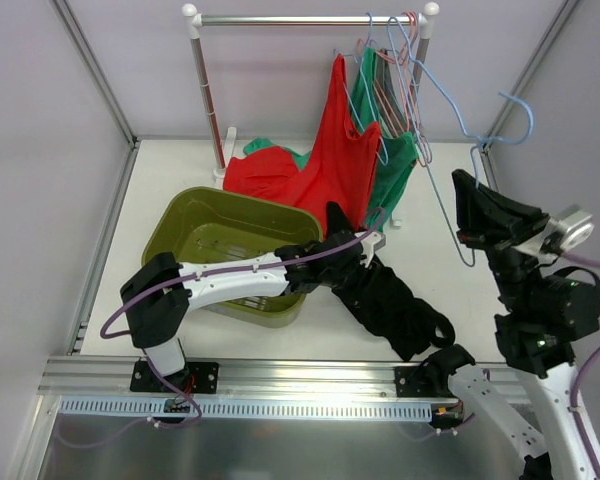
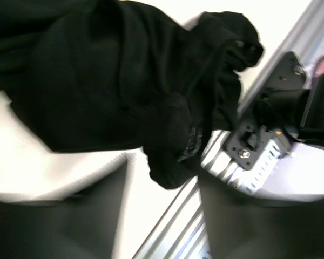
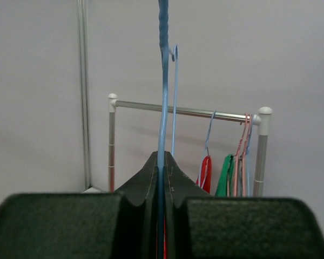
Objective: Remove the tank top from the hanger
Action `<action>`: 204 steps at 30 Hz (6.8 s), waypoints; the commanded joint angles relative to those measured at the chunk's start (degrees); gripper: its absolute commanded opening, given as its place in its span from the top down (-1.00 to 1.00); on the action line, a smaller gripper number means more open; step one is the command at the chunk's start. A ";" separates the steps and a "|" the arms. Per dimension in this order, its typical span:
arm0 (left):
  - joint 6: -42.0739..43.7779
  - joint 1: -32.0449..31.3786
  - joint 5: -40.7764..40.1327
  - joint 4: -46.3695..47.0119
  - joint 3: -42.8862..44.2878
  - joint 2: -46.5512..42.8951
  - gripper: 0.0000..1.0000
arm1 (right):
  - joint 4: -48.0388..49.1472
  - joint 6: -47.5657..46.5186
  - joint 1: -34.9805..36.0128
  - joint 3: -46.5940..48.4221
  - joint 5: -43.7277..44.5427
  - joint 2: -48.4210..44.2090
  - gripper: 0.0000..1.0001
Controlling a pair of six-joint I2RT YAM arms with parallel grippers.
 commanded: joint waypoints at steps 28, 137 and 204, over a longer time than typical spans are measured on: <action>8.60 1.89 -37.92 -15.16 -4.99 -47.10 -0.97 | -41.49 12.00 5.25 57.01 11.52 58.20 0.99; 15.79 -8.13 -25.24 -20.96 32.96 -0.42 1.00 | -60.39 6.19 1.48 21.61 3.09 -11.63 -0.99; 1.56 20.43 -38.53 -38.98 5.81 -38.77 0.48 | -51.69 12.17 1.47 12.99 2.83 -7.77 -0.99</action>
